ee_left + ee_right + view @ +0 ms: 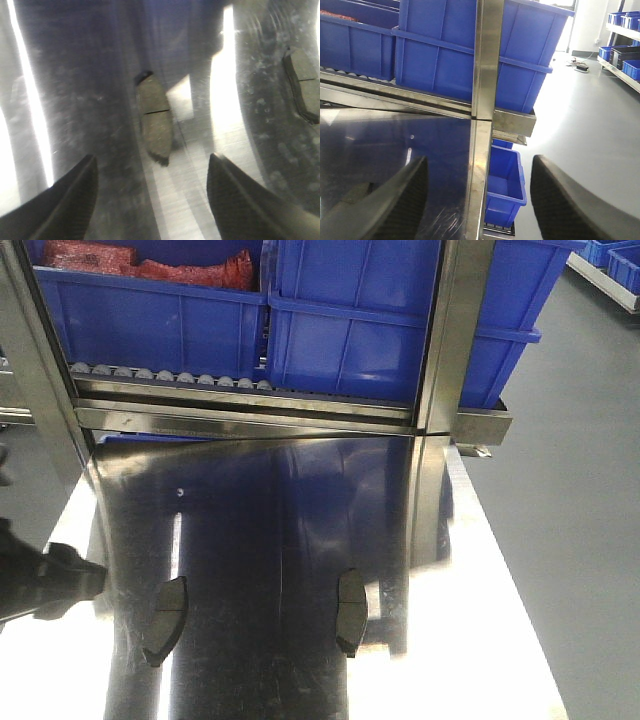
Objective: Move and align brake pads A on conveyor
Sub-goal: 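Lower the open left gripper over the nearer dark brake pad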
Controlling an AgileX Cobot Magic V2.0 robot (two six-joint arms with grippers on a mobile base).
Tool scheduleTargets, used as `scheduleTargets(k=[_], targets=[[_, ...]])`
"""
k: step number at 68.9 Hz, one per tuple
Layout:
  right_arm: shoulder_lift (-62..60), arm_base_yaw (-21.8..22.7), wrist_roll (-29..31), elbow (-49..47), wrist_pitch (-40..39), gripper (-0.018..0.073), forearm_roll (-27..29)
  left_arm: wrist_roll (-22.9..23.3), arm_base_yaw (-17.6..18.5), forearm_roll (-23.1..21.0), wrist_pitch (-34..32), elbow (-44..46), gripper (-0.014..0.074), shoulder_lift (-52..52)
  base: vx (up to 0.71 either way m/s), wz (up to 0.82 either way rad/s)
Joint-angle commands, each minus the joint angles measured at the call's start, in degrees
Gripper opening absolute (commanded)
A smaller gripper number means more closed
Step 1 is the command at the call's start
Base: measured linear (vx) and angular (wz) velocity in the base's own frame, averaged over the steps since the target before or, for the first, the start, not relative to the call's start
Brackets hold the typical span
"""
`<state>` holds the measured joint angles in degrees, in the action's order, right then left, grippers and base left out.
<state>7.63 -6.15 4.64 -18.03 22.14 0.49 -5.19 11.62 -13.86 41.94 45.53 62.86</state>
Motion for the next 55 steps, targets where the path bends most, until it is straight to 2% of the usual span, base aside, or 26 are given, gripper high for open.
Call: scheduleTargets(k=[1,7,12,25,34,46,55], targets=[[0.6,0.4,0.0,-1.4,-4.7,0.0429,-0.5,0.8,2.6,-1.3,-5.3,2.4,0.0443,2.7,0.00,0.00],[0.6,0.4,0.0,-1.4,-4.7,0.0429,-0.5,2.2,4.8,-0.2,-7.2,2.9,0.0443,6.2,0.00,0.00],[0.6,0.4,0.0,-1.4,-4.7,0.0429,-0.5,4.6,6.4,2.5,-8.2,3.7,0.0443,9.5,0.00,0.00],[0.6,0.4,0.0,-1.4,-4.7,0.0429,-0.5,14.7,10.8,13.4,-8.0,7.1,0.0443,17.5,0.00,0.00],[0.6,0.4,0.0,-1.4,-4.7,0.0429,-0.5,23.0,11.8,18.7,-8.6,8.0,0.0443,21.4,0.00,0.00],[0.6,0.4,0.0,-1.4,-4.7,0.0429,-0.5,26.6,11.8,18.7,-11.6,8.4,0.0443,25.8,0.00,0.00],[0.6,0.4,0.0,-1.4,-4.7,0.0429,-0.5,27.0,11.8,18.7,-10.2,10.9,0.0443,29.5,0.00,0.00]])
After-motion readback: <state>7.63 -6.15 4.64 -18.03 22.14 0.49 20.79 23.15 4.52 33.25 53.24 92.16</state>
